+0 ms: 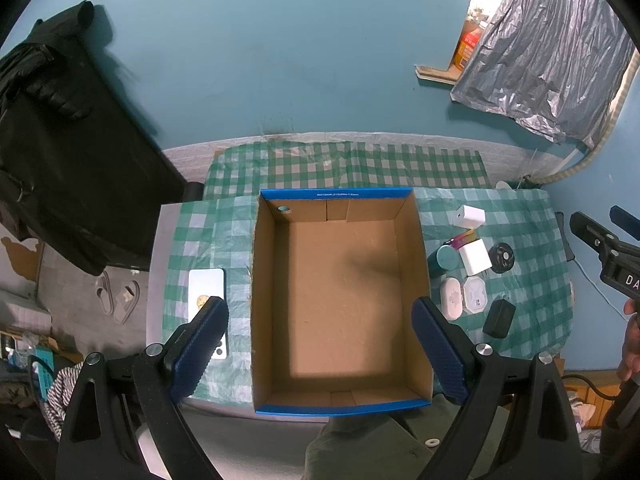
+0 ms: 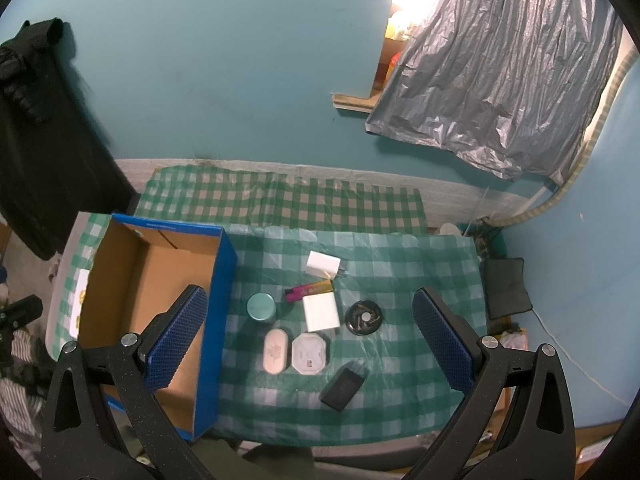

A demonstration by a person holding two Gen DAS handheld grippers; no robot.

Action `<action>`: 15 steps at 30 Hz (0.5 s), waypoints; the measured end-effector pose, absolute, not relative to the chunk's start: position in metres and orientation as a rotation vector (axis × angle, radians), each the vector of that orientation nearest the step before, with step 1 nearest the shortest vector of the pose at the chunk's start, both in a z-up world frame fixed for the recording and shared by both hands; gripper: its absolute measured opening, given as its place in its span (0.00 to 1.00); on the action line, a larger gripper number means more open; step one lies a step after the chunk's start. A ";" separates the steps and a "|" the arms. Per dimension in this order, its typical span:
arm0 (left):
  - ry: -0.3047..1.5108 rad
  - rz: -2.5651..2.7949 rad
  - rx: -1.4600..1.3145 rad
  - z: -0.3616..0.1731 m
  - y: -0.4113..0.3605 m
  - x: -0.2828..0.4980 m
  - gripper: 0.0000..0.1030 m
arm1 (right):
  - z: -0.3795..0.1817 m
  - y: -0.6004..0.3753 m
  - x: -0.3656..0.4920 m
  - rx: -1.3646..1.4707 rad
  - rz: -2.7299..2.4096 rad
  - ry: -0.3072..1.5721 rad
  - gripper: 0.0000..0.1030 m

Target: Organize rigid objects

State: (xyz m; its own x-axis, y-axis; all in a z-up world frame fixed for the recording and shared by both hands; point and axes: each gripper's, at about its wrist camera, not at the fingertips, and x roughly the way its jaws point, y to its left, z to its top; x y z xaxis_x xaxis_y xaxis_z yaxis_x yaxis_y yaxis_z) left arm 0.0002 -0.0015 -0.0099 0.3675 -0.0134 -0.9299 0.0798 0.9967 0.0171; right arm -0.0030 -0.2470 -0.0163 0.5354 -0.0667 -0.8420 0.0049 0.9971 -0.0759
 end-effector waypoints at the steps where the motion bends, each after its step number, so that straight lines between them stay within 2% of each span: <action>1: 1.193 -0.060 0.063 -0.010 -0.001 0.000 0.91 | -0.016 -0.247 -0.003 -0.067 -0.043 1.006 0.99; 15: 1.195 -0.059 0.064 -0.010 -0.002 0.000 0.91 | -0.016 -0.246 -0.001 -0.068 -0.044 1.009 0.99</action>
